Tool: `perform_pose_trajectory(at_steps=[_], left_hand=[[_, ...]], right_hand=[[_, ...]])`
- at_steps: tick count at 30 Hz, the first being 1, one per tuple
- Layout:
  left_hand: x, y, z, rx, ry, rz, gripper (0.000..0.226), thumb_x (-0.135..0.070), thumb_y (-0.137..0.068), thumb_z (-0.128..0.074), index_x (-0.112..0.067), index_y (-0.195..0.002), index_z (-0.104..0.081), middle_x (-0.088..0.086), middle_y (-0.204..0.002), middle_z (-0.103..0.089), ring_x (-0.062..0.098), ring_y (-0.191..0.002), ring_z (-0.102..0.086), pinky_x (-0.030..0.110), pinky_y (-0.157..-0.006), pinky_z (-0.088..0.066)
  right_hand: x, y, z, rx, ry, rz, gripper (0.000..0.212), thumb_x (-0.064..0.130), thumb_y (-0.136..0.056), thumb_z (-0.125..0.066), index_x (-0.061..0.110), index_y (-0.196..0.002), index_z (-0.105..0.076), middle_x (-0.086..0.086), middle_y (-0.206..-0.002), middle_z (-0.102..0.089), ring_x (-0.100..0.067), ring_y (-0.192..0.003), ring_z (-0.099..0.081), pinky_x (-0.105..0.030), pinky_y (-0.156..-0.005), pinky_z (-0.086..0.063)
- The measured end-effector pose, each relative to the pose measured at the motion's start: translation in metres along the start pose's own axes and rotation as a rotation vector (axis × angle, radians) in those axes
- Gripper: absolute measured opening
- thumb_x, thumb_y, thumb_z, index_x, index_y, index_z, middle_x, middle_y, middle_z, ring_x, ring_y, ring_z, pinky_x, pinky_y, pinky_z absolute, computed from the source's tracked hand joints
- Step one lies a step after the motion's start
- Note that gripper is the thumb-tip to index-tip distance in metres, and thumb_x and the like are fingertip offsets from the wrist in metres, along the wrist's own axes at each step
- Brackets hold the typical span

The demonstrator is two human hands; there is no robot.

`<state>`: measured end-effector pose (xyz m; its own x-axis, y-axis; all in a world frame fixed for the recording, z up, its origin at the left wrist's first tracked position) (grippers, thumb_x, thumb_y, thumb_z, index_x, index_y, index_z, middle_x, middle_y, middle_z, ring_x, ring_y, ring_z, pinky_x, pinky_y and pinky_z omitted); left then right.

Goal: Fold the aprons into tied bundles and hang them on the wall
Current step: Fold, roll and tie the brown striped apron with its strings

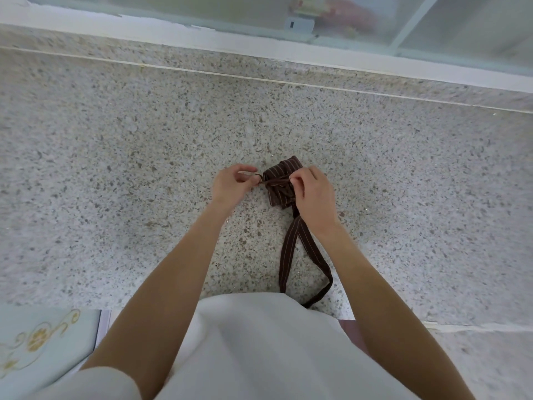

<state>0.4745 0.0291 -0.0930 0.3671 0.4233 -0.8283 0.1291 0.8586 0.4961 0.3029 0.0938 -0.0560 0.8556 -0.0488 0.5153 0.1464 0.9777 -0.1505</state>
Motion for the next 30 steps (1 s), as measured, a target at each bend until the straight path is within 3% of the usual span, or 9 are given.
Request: perform_pose_trajectory(at_steps=[7,12,15,17,19,21,24,27,30], left_hand=[[0.008,0.004,0.005,-0.038,-0.347,-0.2,0.011,-0.016,-0.083,-0.069,-0.018,-0.094,-0.072,-0.002,-0.085,-0.07,0.007,-0.077,-0.062,0.019,-0.075,-0.051],[0.01,0.006,0.005,-0.106,-0.387,-0.127,0.009,-0.022,-0.086,-0.066,-0.02,-0.094,-0.07,-0.005,-0.086,-0.069,0.007,-0.079,-0.062,0.025,-0.075,-0.052],[0.007,0.007,0.006,-0.066,-0.376,-0.117,0.011,-0.027,-0.087,-0.064,-0.024,-0.097,-0.068,-0.005,-0.091,-0.069,0.011,-0.085,-0.065,0.033,-0.08,-0.054],[0.003,0.012,0.005,-0.052,-0.38,-0.161,0.021,-0.034,-0.092,-0.056,-0.027,-0.111,-0.062,-0.003,-0.11,-0.063,0.012,-0.094,-0.061,0.03,-0.082,-0.052],[-0.001,0.028,0.002,-0.14,-0.347,-0.275,0.027,-0.034,-0.094,-0.052,-0.027,-0.119,-0.054,-0.002,-0.122,-0.05,0.008,-0.099,-0.055,0.026,-0.082,-0.049],[-0.005,0.051,-0.006,-0.182,-0.378,-0.492,0.021,-0.023,-0.094,-0.052,-0.019,-0.114,-0.056,-0.003,-0.115,-0.052,0.005,-0.094,-0.053,0.025,-0.079,-0.05],[0.002,0.081,-0.031,0.227,-0.585,-0.787,0.024,-0.007,-0.088,-0.053,-0.017,-0.108,-0.062,-0.003,-0.108,-0.06,0.012,-0.098,-0.055,0.031,-0.083,-0.049],[0.022,0.097,-0.054,0.696,-0.919,-0.954,0.046,-0.002,-0.072,-0.056,-0.019,-0.115,-0.063,-0.001,-0.121,-0.059,0.02,-0.118,-0.047,0.034,-0.094,-0.039],[0.032,0.108,-0.064,0.871,-1.251,-0.949,0.047,-0.015,-0.073,-0.06,-0.024,-0.119,-0.058,-0.002,-0.129,-0.051,0.019,-0.125,-0.039,0.033,-0.095,-0.03]], right_hand=[[-0.016,0.006,-0.003,0.011,-0.207,-0.344,0.009,0.009,-0.093,-0.053,0.009,-0.093,-0.063,-0.002,-0.09,-0.061,-0.016,-0.078,-0.063,-0.033,-0.076,-0.054],[-0.014,0.006,0.0,-0.018,-0.421,-0.521,0.01,0.004,-0.093,-0.054,0.006,-0.094,-0.063,-0.007,-0.095,-0.061,-0.018,-0.083,-0.065,-0.019,-0.071,-0.056],[-0.019,0.006,0.011,0.019,-0.307,-0.392,0.012,0.01,-0.091,-0.059,0.01,-0.1,-0.067,-0.003,-0.095,-0.064,-0.01,-0.081,-0.062,-0.021,-0.078,-0.054],[-0.024,0.015,0.024,0.029,-0.305,-0.313,0.022,0.016,-0.092,-0.058,0.014,-0.113,-0.063,-0.002,-0.103,-0.06,-0.007,-0.088,-0.057,-0.017,-0.083,-0.05],[-0.031,0.037,0.037,-0.009,-0.306,-0.282,0.027,0.019,-0.092,-0.057,0.014,-0.119,-0.058,0.0,-0.107,-0.056,-0.011,-0.092,-0.055,-0.021,-0.084,-0.049],[-0.04,0.066,0.039,0.013,-0.219,-0.25,0.02,0.018,-0.091,-0.058,0.013,-0.111,-0.06,0.001,-0.104,-0.055,-0.015,-0.092,-0.055,-0.032,-0.084,-0.05],[-0.048,0.11,0.028,0.195,-0.119,-0.213,0.018,0.021,-0.085,-0.066,0.016,-0.102,-0.062,-0.002,-0.103,-0.053,-0.021,-0.094,-0.051,-0.038,-0.081,-0.047],[-0.049,0.142,0.018,0.325,0.043,-0.096,0.023,0.024,-0.079,-0.072,0.018,-0.1,-0.067,-0.013,-0.109,-0.054,-0.031,-0.095,-0.05,-0.039,-0.076,-0.046],[-0.055,0.167,0.016,0.35,0.074,-0.143,0.023,0.006,-0.077,-0.068,0.016,-0.099,-0.068,-0.016,-0.111,-0.053,-0.035,-0.099,-0.051,-0.042,-0.07,-0.052]])
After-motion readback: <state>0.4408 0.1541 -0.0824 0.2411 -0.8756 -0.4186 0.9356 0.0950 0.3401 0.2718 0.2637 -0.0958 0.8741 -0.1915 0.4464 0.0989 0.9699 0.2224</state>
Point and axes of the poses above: each hand's wrist, its own y-axis away from the middle knuckle, its own z-axis out of the back of the hand, x = y × z, the point moved 1 cm from there along -y, towards the middle knuckle
